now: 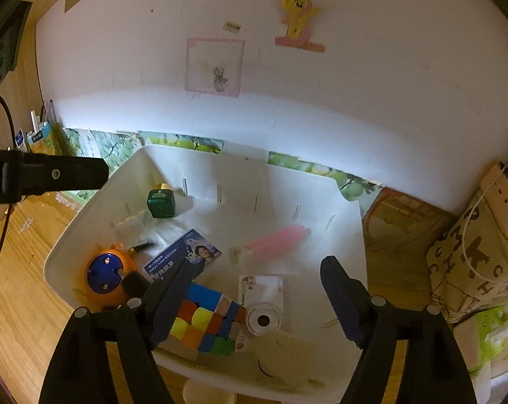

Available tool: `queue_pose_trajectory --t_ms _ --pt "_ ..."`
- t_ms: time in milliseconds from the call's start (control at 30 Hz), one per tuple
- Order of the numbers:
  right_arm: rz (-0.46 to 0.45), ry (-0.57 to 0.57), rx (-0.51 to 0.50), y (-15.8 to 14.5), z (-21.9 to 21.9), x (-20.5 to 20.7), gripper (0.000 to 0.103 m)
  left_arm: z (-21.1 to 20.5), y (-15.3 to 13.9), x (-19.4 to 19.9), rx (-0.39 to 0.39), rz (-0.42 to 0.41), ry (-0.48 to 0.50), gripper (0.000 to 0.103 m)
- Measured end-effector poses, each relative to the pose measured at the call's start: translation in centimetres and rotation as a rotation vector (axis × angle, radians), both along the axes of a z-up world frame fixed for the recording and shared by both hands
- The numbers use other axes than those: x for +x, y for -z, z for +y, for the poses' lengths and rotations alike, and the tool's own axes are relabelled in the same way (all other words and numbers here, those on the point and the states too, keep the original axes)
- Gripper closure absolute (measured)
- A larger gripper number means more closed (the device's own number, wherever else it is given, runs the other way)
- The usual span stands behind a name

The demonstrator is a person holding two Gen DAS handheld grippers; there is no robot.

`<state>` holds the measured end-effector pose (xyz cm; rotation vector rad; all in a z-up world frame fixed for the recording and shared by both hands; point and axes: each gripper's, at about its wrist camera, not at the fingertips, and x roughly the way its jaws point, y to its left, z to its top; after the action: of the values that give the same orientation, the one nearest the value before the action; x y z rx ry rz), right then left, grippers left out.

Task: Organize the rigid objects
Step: 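Lower the clear box and scoop piece into the tray and open both tools, then withdraw both tools and move them toward the beige compact and pink case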

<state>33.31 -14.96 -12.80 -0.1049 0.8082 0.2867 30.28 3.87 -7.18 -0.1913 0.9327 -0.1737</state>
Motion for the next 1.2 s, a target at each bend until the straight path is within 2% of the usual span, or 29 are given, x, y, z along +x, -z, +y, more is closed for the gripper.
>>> queue_pose_trajectory --t_ms 567,867,1200 --pt "-0.119 0.041 0.03 -5.2 -2.3 -4.4 0.022 -0.3 -5.1 -5.8 0.033 -0.125 -0.01 0.021" --pt "-0.142 0.062 0.039 -6.5 -4.1 -7.9 0.022 -1.4 -6.7 -9.3 0.051 -0.163 -0.008 0.021" --pt "-0.157 0.054 0.045 -6.9 -6.0 -10.8 0.022 -2.8 -7.1 -12.5 0.072 -0.161 -0.027 0.021"
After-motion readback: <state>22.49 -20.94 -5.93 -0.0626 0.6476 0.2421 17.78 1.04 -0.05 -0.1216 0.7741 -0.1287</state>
